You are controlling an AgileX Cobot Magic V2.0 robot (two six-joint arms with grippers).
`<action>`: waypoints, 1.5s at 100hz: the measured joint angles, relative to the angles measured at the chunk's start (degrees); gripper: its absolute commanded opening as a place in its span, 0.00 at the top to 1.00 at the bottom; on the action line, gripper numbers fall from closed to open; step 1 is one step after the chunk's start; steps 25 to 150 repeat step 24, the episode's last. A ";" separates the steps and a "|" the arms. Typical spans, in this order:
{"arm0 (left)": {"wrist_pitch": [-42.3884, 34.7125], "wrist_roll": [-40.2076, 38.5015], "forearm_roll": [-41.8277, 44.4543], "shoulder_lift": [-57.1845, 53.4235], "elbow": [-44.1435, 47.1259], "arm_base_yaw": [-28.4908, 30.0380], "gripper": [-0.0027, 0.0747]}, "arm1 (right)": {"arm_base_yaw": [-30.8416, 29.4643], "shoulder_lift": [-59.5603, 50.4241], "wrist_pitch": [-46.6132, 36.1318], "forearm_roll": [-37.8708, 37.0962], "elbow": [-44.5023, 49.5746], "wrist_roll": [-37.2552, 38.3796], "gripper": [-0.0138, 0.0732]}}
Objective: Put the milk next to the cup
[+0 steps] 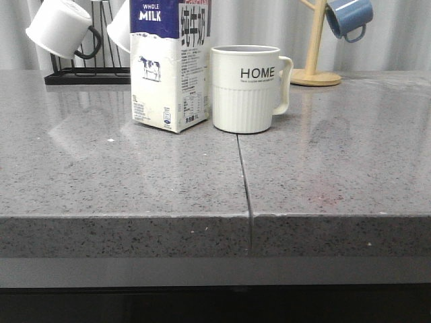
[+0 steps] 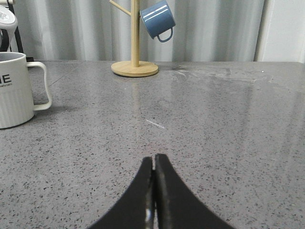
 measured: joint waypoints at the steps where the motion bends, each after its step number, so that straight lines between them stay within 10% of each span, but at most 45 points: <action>1: 0.00 0.00 0.00 0.00 0.00 0.00 0.99 | 0.00 0.00 0.00 0.00 0.00 0.00 0.92; 150: 0.00 0.00 0.00 0.00 0.00 0.00 0.99 | 0.00 0.00 0.21 0.00 0.00 0.00 0.92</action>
